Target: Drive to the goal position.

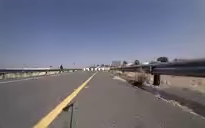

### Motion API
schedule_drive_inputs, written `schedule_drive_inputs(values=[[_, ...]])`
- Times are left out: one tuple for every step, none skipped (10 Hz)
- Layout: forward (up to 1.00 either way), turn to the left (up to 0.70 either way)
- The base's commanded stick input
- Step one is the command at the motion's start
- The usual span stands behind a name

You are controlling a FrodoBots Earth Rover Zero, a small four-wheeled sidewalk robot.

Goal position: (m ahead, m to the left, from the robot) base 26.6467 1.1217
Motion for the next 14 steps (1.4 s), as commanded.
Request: schedule_drive_inputs(values=[[1.00, 0.00], [1.00, 0.00], [1.00, 0.00], [1.00, 0.00], [1.00, 0.00], [1.00, 0.00], [1.00, 0.00], [1.00, 0.00], [1.00, 0.00], [1.00, 0.00], [1.00, 0.00], [1.00, 0.00], [1.00, 0.00], [1.00, 0.00]])
